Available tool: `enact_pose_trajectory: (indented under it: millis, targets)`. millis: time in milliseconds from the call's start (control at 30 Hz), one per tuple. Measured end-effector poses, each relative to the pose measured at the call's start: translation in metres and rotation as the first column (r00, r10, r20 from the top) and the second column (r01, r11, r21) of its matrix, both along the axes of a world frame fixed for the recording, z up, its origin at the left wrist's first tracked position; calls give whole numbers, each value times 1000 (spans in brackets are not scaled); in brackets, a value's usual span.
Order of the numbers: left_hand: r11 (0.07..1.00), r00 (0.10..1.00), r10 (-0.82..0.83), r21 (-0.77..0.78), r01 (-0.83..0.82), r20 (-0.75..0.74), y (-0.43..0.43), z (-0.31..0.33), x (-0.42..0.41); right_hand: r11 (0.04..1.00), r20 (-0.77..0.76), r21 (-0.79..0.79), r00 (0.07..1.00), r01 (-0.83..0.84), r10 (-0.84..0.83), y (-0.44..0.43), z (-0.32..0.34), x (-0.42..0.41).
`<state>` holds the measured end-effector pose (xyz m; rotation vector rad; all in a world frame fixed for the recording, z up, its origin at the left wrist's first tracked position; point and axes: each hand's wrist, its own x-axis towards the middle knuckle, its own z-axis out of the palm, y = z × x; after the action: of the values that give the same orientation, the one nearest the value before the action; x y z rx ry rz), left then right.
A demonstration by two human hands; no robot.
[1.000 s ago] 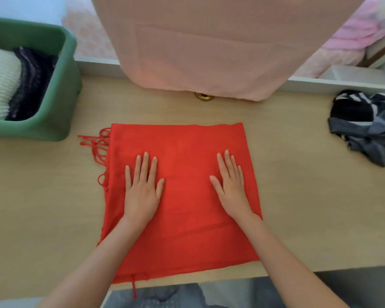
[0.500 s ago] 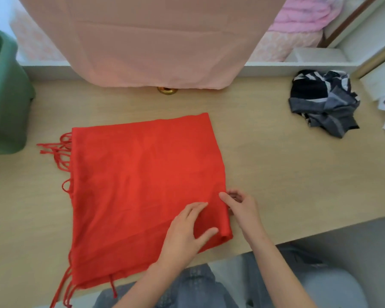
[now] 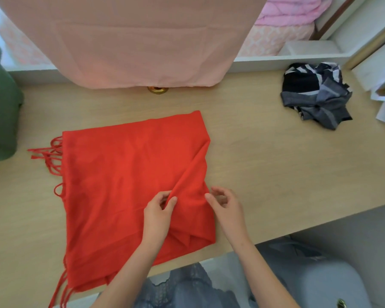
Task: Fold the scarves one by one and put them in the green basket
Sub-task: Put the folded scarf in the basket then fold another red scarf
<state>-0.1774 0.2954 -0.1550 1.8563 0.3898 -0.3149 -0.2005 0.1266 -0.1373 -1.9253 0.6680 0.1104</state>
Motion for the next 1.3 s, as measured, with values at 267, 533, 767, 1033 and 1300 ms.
enact_pose_trajectory:
  millis: [267, 533, 767, 1033, 1300]
  targets:
    - [780, 844, -406, 615, 120, 350, 24, -12, 15, 963, 21, -268, 1000, 16, -10, 32, -14, 5]
    - [498, 798, -591, 831, 247, 117, 46, -37, 16, 909, 136, -3, 900, 418, -413, -13, -15, 12]
    - [492, 802, -587, 835, 246, 110, 44, -35, 16, 902, -41, 247, 934, 354, -355, -28, -9, 14]
    - [513, 808, -575, 826, 236, 126, 44, -33, 16, 950, -72, 240, 979, 201, -189, -31, -1, -8]
    - [517, 810, -571, 825, 227, 135, 43, -34, 16, 991, -11, -110, 997, -78, 77, -8, -2, -62]
